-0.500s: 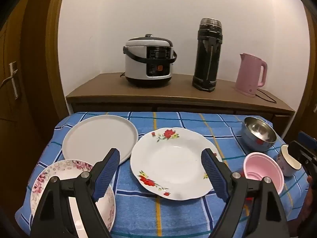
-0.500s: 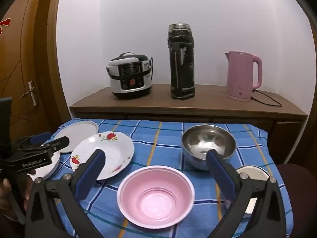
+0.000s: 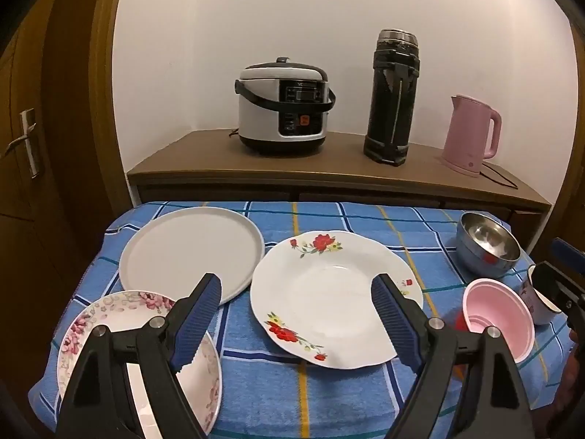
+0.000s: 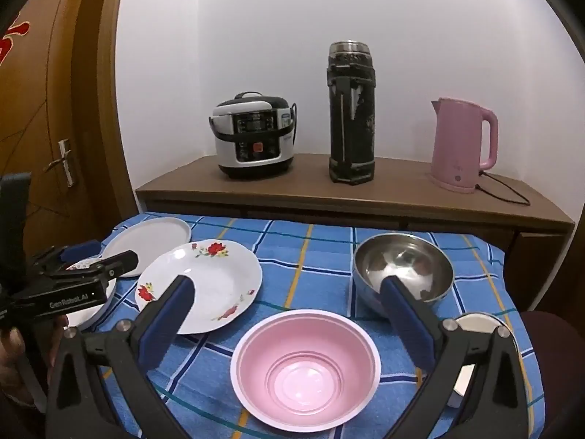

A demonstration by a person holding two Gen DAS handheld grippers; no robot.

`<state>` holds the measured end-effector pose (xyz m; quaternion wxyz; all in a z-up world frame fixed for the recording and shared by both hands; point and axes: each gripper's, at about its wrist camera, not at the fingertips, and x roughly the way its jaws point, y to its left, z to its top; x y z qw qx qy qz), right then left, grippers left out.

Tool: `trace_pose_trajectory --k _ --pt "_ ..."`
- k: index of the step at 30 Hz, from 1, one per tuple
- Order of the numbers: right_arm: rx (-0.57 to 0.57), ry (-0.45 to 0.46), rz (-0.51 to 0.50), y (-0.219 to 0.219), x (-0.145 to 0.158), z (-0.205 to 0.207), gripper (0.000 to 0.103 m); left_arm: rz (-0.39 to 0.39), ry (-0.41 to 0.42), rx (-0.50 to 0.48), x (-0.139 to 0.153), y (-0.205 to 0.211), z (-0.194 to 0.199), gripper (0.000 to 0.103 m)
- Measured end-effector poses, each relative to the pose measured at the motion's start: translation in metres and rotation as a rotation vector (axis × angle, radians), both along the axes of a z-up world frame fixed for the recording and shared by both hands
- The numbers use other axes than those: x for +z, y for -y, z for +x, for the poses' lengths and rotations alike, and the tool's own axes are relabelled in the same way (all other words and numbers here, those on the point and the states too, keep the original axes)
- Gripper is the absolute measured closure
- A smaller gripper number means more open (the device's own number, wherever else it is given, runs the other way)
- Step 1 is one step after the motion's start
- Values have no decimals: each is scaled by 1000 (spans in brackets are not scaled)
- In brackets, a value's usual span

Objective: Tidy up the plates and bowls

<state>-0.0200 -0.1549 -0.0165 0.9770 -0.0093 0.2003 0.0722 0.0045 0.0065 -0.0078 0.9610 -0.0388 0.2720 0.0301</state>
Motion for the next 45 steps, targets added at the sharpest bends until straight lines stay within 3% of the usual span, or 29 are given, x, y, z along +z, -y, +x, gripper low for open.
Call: trace_pose_trajectory --k 45 --pt "7 -26 -5 -17 -7 5 0 2 -9 29 -3 -13 -2 17"
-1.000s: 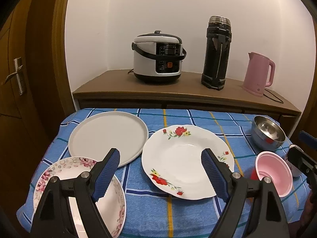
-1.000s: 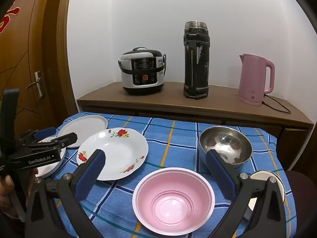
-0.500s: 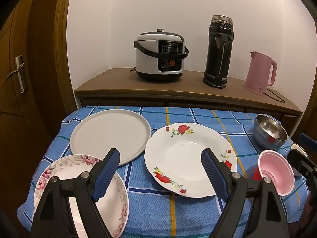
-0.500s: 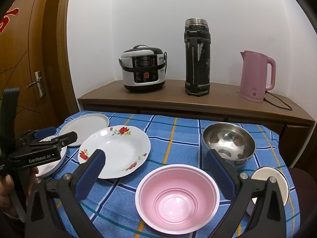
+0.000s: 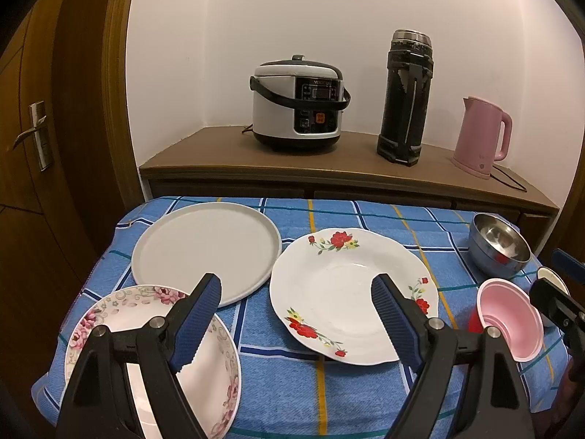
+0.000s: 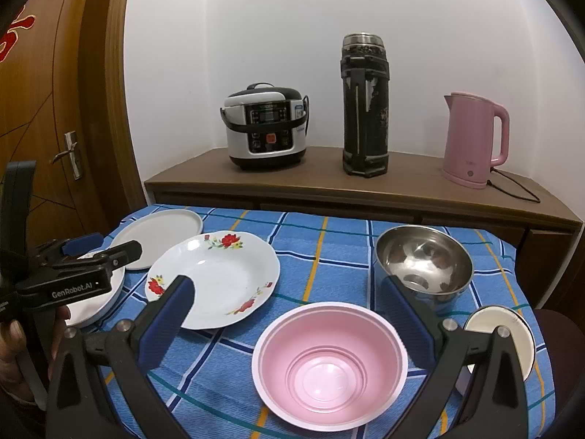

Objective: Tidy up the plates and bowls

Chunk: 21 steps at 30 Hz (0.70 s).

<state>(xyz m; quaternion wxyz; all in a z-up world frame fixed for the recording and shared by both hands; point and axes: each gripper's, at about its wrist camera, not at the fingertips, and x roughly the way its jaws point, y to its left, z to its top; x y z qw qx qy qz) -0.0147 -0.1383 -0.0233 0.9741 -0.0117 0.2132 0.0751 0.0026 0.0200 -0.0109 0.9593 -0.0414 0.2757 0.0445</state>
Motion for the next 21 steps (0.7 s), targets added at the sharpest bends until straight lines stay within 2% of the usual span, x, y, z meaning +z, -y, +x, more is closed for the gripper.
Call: trace_pose_trajectory --k 21 --pt "3 11 23 6 5 -5 0 8 16 -2 4 4 -4 17"
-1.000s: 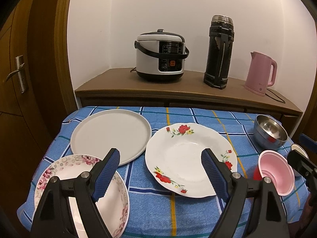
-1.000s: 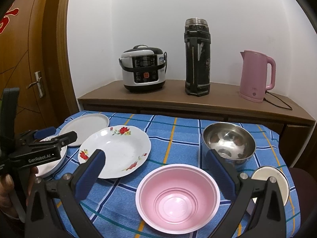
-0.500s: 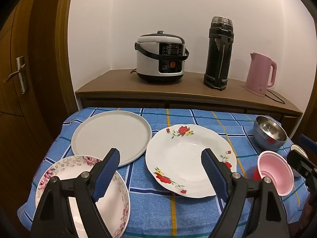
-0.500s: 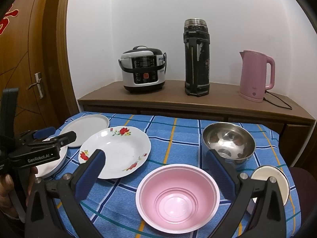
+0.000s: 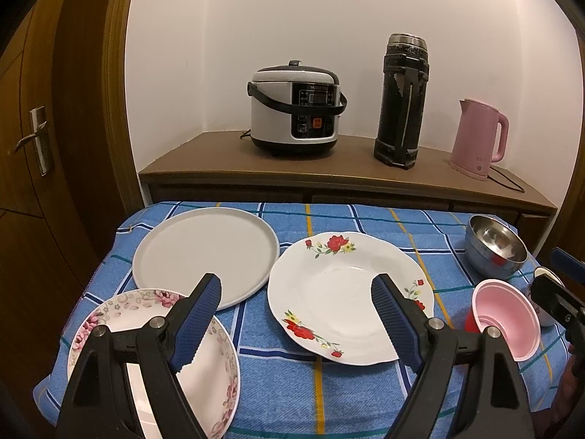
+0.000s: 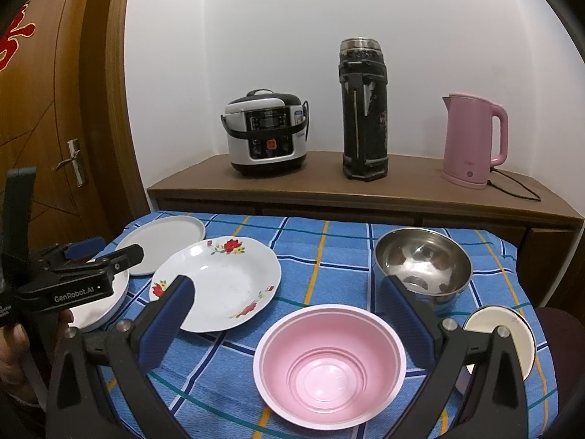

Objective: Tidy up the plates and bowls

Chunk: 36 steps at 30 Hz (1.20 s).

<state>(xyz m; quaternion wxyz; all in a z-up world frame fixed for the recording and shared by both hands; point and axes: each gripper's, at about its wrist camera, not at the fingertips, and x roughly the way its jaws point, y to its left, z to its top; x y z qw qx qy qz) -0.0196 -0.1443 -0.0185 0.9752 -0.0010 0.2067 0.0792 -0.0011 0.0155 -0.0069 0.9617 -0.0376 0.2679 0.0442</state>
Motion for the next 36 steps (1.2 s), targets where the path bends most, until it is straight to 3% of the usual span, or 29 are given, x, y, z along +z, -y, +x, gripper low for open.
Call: trace_pose_trajectory --k 11,17,28,36 --pt "7 -10 -4 -2 -2 1 2 0 2 -1 0 0 0 17" --pt "62 -31 -4 -14 -2 9 14 5 13 25 3 -8 -5 17" --pt "321 -81 -31 -93 -10 29 36 20 35 250 11 -83 -41 17" --pt "477 -151 -89 -150 -21 47 49 7 -2 367 -5 -130 -66 17"
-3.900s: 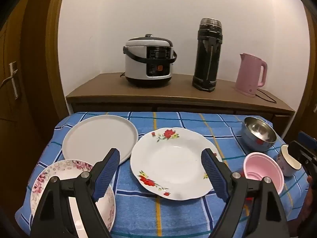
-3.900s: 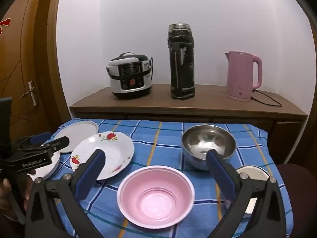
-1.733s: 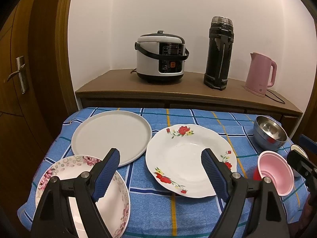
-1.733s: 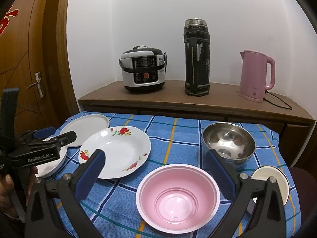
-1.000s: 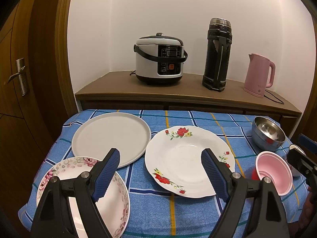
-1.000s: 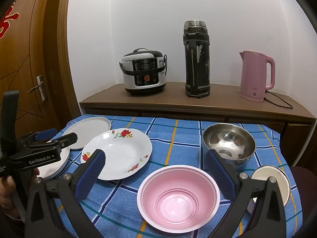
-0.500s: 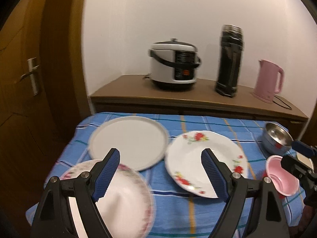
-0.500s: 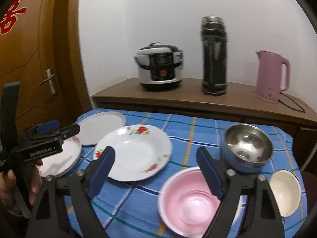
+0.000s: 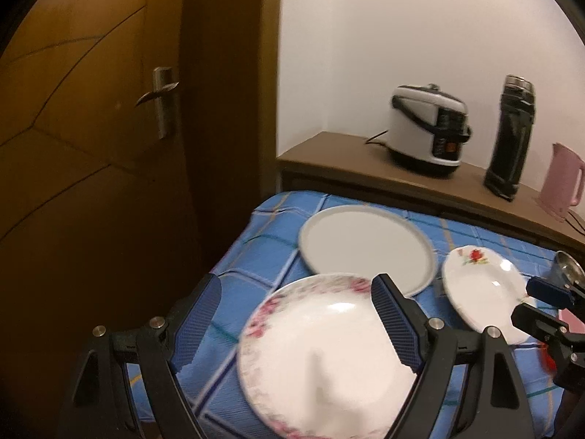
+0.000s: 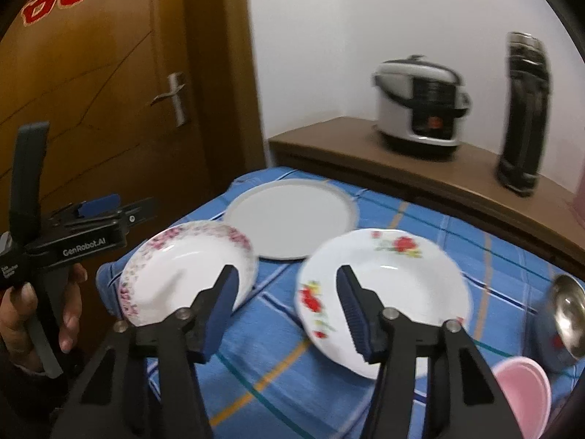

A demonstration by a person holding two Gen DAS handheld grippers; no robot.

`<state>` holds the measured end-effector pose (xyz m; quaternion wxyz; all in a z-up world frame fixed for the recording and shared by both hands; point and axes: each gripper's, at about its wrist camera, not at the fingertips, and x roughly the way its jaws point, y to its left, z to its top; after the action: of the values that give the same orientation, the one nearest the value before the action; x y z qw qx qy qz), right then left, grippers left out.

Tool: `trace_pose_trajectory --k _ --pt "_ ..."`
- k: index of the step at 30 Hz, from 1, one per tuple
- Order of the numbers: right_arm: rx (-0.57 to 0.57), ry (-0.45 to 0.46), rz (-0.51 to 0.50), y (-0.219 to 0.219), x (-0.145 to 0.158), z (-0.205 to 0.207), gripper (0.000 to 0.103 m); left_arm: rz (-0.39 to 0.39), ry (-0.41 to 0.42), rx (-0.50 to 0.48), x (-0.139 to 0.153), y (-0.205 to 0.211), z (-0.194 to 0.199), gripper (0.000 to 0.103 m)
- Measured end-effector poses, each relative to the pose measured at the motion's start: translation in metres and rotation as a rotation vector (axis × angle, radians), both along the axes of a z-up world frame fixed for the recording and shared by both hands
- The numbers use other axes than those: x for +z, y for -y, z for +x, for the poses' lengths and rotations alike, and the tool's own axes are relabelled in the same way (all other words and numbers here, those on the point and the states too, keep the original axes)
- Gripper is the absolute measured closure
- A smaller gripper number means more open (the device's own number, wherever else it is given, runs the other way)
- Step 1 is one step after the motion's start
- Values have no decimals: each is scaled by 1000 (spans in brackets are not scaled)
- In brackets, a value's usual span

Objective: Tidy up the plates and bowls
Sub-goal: 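Move both tools to the pink-floral plate rim and close on it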

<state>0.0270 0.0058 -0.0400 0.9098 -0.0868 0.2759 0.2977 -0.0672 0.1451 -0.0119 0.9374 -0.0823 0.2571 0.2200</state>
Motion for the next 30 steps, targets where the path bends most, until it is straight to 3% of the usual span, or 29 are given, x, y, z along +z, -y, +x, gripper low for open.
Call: trace_pose_trajectory --k 6,15,23,25,27,30 --pt "74 -45 -60 -35 -15 14 59 -32 -33 31 -18 -18 -11 17" --pt "93 -98 -139 -58 -36 29 70 -68 -66 47 -42 -30 -19 18" --pt "84 -129 -190 -67 -46 35 74 -117 -98 41 -55 -34 -15 42" --pt "89 -132 -194 -68 -48 35 77 -127 -108 33 -58 -33 -13 54" --pt "88 -128 -201 -71 -48 35 78 -136 -117 23 -61 -31 -12 60" --pt "89 -132 -203 -71 -49 37 79 -143 -124 11 -65 -29 -10 61"
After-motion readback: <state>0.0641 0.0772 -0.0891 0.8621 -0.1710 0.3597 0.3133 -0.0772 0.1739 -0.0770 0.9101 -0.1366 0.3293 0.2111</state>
